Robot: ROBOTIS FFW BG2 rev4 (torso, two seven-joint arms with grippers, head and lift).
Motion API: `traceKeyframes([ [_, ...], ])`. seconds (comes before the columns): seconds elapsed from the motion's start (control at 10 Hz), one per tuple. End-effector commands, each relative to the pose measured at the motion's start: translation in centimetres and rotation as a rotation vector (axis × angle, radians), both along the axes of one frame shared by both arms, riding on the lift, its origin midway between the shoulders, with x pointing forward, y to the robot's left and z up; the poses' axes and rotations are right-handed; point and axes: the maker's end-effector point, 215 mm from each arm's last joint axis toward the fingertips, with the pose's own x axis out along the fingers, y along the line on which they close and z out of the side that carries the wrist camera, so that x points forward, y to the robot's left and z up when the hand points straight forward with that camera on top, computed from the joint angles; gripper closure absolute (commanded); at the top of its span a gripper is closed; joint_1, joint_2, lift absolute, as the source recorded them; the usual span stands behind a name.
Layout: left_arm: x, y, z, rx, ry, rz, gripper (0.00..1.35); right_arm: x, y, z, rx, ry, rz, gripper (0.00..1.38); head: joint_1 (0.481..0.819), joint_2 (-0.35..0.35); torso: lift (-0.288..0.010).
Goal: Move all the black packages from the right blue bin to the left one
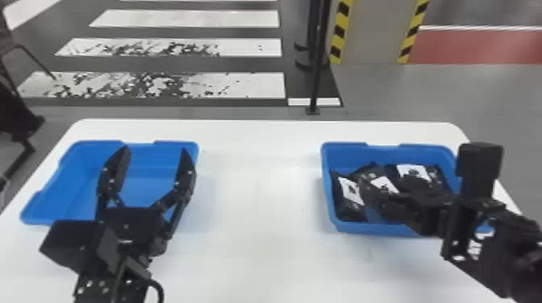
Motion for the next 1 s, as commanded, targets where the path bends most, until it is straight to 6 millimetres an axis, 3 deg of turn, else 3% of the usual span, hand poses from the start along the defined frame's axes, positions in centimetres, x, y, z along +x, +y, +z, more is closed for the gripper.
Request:
traceKeyframes([
  [0.0,0.0,0.0,-0.1,0.0,0.002,-0.001,0.33,1.3,0.3,-2.4,0.012,0.055,0.012,0.15,0.695,0.004,-0.181],
  [0.2,0.0,0.0,0.0,-0.001,0.0,-0.003,0.33,1.8,1.4,-3.8,0.041,0.089,0.029,0.15,0.695,0.009,-0.181],
  [0.6,0.0,0.1,-0.1,0.001,0.002,-0.002,0.34,1.6,2.3,-4.2,0.057,0.12,0.048,0.16,0.695,0.027,-0.181],
  [0.9,0.1,0.1,0.0,0.0,-0.002,-0.004,0.34,0.5,3.5,-5.7,0.072,0.18,0.075,0.27,0.695,0.037,-0.181],
])
